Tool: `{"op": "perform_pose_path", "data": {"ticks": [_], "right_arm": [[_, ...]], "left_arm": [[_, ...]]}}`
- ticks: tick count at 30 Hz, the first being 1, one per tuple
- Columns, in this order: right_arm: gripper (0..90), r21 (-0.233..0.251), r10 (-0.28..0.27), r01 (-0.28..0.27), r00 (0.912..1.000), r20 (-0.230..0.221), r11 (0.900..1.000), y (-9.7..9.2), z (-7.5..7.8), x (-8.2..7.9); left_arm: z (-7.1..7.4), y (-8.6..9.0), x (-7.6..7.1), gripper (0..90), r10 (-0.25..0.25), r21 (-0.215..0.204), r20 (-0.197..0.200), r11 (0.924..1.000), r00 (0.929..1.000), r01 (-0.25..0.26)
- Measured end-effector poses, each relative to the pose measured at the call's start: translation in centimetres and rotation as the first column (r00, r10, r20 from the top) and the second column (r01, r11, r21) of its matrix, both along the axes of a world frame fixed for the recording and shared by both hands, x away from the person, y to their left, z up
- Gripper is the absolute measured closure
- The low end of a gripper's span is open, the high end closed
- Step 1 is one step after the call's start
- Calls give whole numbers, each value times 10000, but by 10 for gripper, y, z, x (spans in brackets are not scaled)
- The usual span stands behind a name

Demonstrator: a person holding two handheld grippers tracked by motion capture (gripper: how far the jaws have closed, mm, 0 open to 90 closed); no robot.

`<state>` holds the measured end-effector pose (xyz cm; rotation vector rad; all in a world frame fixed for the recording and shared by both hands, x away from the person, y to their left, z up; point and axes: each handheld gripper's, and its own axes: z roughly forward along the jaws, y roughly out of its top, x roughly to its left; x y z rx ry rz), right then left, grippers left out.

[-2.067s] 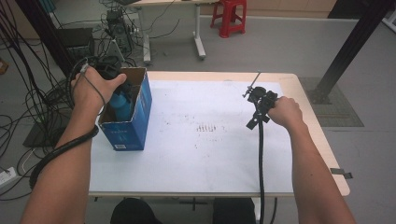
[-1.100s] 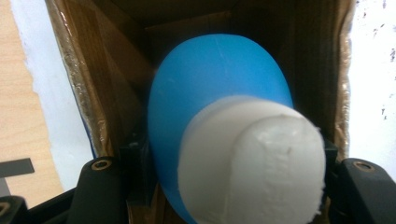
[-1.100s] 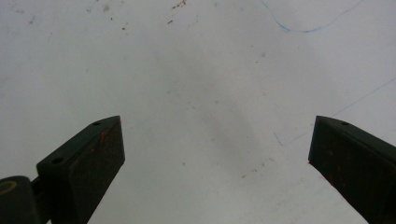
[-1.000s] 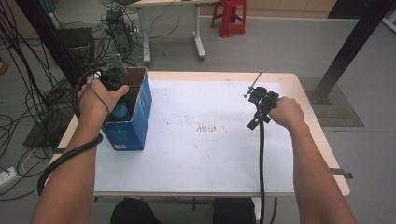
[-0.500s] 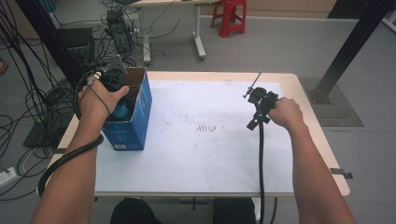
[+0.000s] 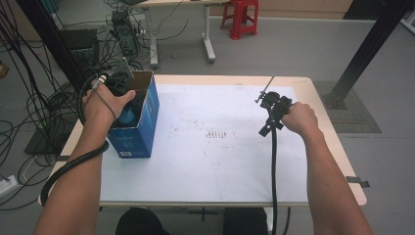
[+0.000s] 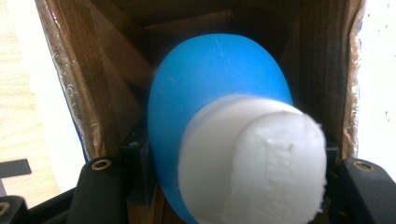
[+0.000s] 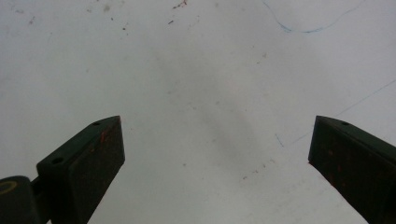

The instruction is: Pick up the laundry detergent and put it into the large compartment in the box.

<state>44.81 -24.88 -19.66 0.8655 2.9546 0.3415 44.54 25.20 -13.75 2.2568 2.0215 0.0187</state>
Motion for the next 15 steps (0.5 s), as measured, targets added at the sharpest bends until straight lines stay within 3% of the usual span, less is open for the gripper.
{"op": "perform_pose_path", "data": {"ticks": [15], "right_arm": [[32, 0, -16, 16, 10000, 25, 10000, 0, 1, -1]], "left_arm": [[0, 2, 0, 375, 64, -43, -36, 10000, 10000, -64]]}}
